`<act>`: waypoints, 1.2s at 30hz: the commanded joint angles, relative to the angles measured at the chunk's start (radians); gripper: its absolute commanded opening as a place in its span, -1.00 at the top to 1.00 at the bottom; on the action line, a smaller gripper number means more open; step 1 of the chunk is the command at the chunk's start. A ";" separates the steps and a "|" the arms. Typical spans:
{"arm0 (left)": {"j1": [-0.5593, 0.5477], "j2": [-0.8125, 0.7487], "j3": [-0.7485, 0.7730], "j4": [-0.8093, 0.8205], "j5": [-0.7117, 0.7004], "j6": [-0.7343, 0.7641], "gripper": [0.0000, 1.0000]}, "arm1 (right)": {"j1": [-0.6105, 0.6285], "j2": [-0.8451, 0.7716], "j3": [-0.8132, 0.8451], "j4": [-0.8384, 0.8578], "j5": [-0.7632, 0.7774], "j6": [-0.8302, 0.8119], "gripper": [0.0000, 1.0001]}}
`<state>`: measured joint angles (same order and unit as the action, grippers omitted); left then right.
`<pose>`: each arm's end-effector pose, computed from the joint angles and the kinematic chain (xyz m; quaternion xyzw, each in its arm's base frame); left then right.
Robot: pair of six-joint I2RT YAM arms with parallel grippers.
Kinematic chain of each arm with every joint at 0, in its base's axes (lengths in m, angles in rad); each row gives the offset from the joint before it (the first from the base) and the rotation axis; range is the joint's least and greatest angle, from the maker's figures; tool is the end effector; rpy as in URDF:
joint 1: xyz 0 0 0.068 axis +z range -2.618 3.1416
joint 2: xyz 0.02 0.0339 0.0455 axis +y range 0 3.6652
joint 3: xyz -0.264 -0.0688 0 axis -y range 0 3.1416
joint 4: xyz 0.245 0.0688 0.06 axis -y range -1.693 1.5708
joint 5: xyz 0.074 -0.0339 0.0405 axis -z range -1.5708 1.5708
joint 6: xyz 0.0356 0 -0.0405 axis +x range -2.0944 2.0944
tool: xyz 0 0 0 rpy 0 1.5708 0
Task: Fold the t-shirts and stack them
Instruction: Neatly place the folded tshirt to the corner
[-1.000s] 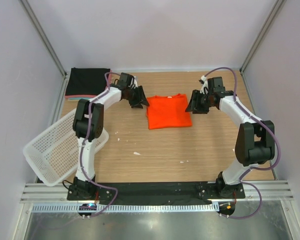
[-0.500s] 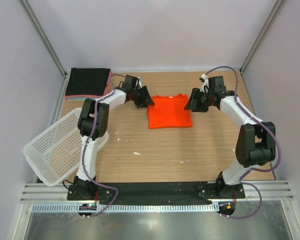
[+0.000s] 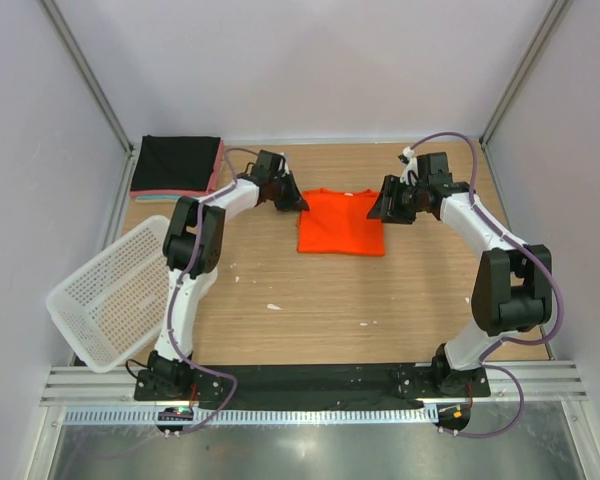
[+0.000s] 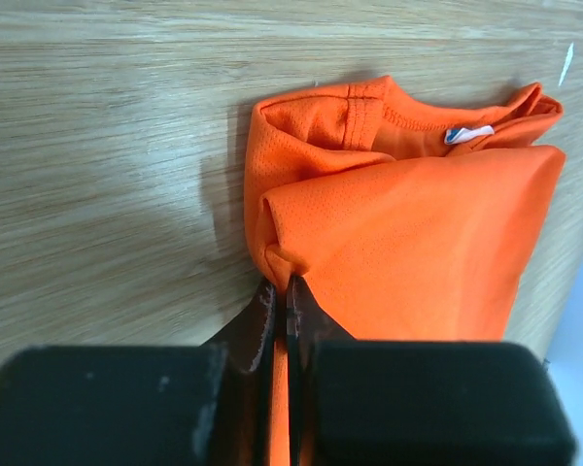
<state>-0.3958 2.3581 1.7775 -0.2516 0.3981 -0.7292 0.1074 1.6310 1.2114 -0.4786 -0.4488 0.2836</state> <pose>0.4714 -0.2119 0.1366 -0.0813 0.9133 -0.3447 0.2010 0.3465 0.0529 0.2490 0.0078 0.9232 0.2686 0.2748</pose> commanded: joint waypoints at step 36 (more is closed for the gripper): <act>0.119 -0.235 0.428 -0.552 -0.711 0.772 1.00 | -0.003 -0.099 0.010 0.087 -0.051 0.046 -0.07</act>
<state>-0.3210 2.1475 2.1445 -0.7837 -0.2634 -0.0486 0.1074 1.5639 1.2095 -0.4393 -0.4801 0.3180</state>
